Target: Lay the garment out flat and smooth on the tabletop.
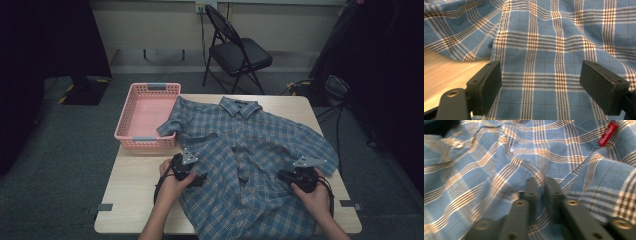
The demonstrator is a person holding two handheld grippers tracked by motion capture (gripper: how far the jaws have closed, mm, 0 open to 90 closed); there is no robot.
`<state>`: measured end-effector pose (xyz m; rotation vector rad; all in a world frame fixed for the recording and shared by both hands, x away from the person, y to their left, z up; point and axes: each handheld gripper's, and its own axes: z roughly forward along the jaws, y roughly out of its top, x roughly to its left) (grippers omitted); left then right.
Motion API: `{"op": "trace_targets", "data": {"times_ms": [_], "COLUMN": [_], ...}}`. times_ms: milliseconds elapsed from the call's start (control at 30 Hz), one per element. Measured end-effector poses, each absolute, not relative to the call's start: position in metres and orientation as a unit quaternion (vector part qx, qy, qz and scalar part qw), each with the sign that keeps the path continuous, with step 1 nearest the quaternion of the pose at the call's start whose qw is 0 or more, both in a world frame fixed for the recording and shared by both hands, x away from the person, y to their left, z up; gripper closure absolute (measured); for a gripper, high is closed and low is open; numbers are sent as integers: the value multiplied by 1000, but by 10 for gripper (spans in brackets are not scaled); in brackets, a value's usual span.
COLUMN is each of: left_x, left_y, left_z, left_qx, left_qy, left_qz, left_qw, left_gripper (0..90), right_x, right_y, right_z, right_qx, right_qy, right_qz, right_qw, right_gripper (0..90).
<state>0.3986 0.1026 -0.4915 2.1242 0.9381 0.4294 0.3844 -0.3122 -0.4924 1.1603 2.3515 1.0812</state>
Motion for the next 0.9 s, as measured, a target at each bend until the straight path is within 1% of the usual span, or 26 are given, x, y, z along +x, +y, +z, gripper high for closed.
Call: {"op": "trace_targets", "data": {"times_ms": [100, 267, 300, 333, 367, 400, 433, 467, 533, 600, 667, 733, 767, 800, 833, 900], "left_x": [398, 400, 400, 401, 401, 401, 402, 402, 403, 404, 407, 407, 408, 407, 407, 407], "left_y": [102, 106, 106, 108, 108, 108, 108, 108, 108, 109, 111, 113, 115, 117, 119, 121], "left_z": [-491, -493, -493, -493, -493, -493, -493, -494, -494, -497, -499, -499, -499, -499, -498, -497], "left_qx": [833, 833, 832, 833, 832, 832, 831, 832, 832, 831, 832, 825, 827, 824, 824, 821], "left_qy": [365, 366, 368, 368, 369, 370, 371, 370, 365, 367, 371, 381, 376, 379, 382, 393], "left_qz": [171, 167, 167, 169, 172, 173, 173, 174, 177, 176, 178, 180, 184, 176, 177, 179], "left_qw": [380, 380, 380, 378, 376, 376, 376, 376, 378, 379, 373, 375, 375, 382, 379, 375], "left_gripper": [176, 175, 176, 176, 176, 176, 177, 176, 176, 169, 167, 185, 221, 311, 356, 414], "right_x": [375, 359, 356, 354, 354, 355, 357, 361, 371, 384, 393, 401, 405, 406, 407, 407], "right_y": [-311, -310, -311, -312, -314, -317, -319, -321, -325, -326, -326, -324, -324, -323, -323, -322], "right_z": [-492, -491, -490, -489, -486, -483, -481, -479, -476, -477, -481, -489, -493, -496, -497, -497], "right_qx": [395, 379, 377, 375, 379, 388, 393, 399, 409, 415, 421, 426, 427, 425, 427, 423], "right_qy": [824, 835, 838, 838, 830, 817, 809, 802, 791, 788, 790, 795, 797, 799, 801, 802], "right_qz": [381, 382, 378, 375, 381, 395, 403, 402, 405, 404, 398, 382, 375, 370, 365, 364], "right_qw": [141, 113, 115, 130, 153, 163, 171, 188, 207, 210, 202, 205, 206, 209, 207, 212], "right_gripper": [893, 897, 894, 857, 729, 617, 536, 487, 441, 382, 367, 352, 350, 350, 346, 342]}}
